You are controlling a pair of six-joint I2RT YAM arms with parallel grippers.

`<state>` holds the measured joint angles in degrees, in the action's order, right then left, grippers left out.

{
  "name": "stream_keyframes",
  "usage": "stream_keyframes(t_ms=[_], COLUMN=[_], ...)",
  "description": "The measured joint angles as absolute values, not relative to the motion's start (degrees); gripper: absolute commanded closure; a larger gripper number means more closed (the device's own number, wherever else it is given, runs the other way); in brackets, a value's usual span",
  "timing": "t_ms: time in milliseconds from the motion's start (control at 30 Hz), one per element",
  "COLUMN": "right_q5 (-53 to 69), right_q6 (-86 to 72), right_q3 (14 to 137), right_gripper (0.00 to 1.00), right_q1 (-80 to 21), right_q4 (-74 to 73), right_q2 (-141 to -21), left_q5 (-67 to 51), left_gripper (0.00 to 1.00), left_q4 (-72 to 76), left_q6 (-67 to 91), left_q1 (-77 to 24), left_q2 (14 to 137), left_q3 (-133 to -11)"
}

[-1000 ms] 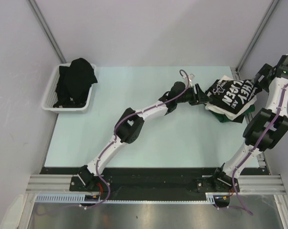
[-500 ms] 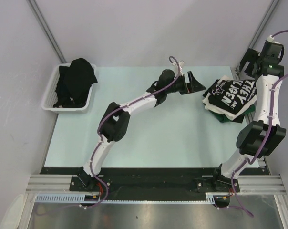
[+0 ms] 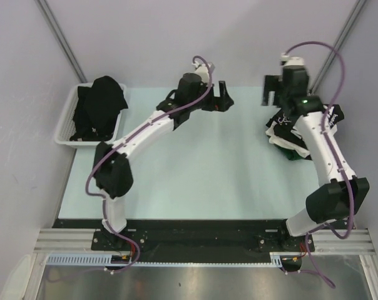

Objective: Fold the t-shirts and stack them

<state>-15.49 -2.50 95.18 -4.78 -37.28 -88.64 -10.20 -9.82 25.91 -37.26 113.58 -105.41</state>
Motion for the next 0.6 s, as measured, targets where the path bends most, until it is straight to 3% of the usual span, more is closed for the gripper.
stream_keyframes(t_ms=[100, 200, 400, 600], right_q5=[-21.6, -27.2, -34.8, -32.0], right_q6=[0.2, 0.9, -1.8, -6.6], right_q3=[90.5, 87.8, 87.0, 87.0], right_gripper=[0.00, 0.00, 0.00, 0.00], right_q1=[-18.1, -25.1, -24.6, -23.2], right_q4=[-34.0, -33.6, -35.3, -37.2], right_q2=[-85.9, -85.4, -87.2, -87.9], left_q5=[-3.6, 2.3, 8.9, 7.6], left_gripper=[0.01, 0.01, 0.00, 0.01], left_q4=[-11.0, -11.2, -11.9, -15.4], left_q6=[22.1, 19.6, 16.5, 16.8], left_q1=[-35.9, -34.9, -33.6, -31.1], left_q2=[105.2, 98.0, 88.5, 87.2], left_q3=[-98.7, -92.7, -85.0, -83.2])
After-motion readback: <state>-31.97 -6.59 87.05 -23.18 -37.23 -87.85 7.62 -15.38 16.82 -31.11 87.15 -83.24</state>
